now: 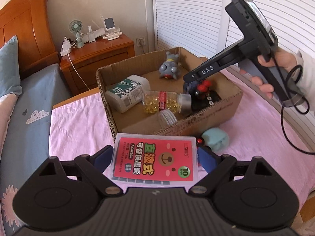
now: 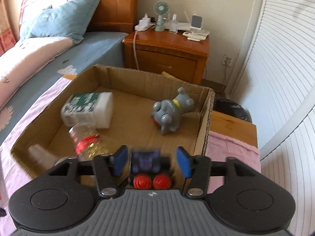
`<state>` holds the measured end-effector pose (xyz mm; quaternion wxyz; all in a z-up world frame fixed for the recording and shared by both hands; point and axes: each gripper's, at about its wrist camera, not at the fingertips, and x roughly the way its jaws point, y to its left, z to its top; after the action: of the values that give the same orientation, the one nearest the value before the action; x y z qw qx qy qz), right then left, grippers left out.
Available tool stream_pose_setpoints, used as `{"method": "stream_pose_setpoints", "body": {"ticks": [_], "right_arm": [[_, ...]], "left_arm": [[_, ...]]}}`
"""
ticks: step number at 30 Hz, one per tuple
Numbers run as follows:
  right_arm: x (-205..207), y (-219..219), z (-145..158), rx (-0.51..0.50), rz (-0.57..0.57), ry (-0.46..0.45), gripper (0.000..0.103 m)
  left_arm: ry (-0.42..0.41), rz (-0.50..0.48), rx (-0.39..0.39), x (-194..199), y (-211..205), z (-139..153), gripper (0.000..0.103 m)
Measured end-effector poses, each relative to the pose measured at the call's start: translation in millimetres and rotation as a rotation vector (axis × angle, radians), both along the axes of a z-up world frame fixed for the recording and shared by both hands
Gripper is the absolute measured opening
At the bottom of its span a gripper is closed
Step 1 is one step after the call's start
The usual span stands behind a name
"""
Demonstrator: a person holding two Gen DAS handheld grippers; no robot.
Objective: Organize rigid objects
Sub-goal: 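Carry the blue train into the box and open right gripper while left tool carries the card pack, then lower the pink card pack into the box and open the left gripper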
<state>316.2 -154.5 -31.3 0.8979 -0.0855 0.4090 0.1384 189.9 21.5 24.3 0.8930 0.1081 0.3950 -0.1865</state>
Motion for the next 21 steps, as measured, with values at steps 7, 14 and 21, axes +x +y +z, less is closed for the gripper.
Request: {"method": "stream_pose_setpoints", "body": {"ticks": [7, 14, 21], "right_arm": [[-19, -18, 12, 0.071, -0.045, -0.035, 0.103], [-72, -29, 28, 0.052, -0.105, -0.009, 0.103], [-141, -44, 42, 0.099, -0.178, -0.018, 0.103]], "left_arm": [[-0.017, 0.001, 0.002, 11, -6, 9, 0.091], [-0.028, -0.001, 0.001, 25, -22, 26, 0.091], [-0.026, -0.007, 0.028, 55, -50, 38, 0.091]]}}
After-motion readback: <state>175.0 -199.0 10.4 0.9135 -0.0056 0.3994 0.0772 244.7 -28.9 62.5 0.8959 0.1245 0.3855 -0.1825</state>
